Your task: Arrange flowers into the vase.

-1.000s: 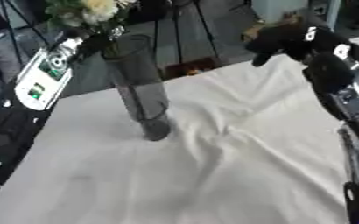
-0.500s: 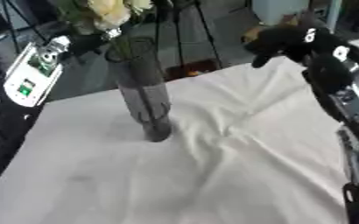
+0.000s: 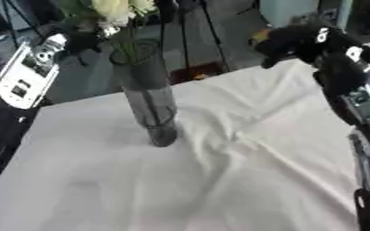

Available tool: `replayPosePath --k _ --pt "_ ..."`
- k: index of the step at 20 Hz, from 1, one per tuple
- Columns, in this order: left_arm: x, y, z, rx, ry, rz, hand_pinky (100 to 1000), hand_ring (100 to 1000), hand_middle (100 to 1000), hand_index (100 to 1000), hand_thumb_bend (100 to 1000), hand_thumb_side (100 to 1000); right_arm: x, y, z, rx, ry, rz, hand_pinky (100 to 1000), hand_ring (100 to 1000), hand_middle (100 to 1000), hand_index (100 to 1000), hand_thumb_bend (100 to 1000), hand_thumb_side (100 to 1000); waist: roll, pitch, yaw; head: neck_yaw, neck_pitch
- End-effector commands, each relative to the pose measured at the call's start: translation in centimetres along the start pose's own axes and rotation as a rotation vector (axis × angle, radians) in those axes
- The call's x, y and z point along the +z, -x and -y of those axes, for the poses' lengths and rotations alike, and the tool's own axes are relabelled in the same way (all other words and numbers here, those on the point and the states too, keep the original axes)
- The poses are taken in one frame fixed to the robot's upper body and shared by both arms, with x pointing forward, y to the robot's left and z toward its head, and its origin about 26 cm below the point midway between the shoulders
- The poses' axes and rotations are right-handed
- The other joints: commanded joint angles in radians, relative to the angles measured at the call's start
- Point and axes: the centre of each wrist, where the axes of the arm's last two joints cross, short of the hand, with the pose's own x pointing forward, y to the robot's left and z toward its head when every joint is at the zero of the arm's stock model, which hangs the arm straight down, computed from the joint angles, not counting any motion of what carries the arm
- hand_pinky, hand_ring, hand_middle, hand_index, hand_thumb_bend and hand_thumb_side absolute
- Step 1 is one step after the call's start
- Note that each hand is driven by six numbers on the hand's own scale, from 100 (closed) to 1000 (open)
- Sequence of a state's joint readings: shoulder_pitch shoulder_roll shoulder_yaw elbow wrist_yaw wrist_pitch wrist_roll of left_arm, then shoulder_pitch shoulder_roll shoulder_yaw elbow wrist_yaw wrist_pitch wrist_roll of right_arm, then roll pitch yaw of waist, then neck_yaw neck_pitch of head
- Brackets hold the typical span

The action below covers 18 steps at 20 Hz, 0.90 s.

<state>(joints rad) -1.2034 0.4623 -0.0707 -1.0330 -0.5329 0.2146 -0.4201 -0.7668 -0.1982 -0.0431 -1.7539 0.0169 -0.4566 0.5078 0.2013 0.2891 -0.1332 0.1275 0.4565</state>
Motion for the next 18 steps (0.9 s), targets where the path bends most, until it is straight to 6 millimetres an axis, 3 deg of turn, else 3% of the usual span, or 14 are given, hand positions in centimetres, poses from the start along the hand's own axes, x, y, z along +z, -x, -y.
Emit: replayPosePath --k 1,8,18 --pt "1.0 0.3 -2.5 -0.055 -0.031 -0.011 813 961 1000 1000 575 1000 -0.6 -0.6 0.5 0.021 0.008 0.025 768 761 565 830 244 1000 -0.010 -0.031 0.005 -0.004 -0.010" --pt "1.5 0.7 -3.0 -0.089 -0.011 -0.028 819 964 1000 1000 577 1000 -0.5 -0.7 0.5 0.023 0.011 0.024 768 762 566 829 243 1000 -0.010 -0.032 0.007 -0.007 -0.009" --pt "3.8 1.9 -3.7 -0.155 0.069 -0.032 836 968 1000 1000 576 1000 -0.5 -0.7 0.5 0.030 0.035 0.025 767 763 570 829 236 1000 -0.026 -0.042 0.020 -0.044 0.028"
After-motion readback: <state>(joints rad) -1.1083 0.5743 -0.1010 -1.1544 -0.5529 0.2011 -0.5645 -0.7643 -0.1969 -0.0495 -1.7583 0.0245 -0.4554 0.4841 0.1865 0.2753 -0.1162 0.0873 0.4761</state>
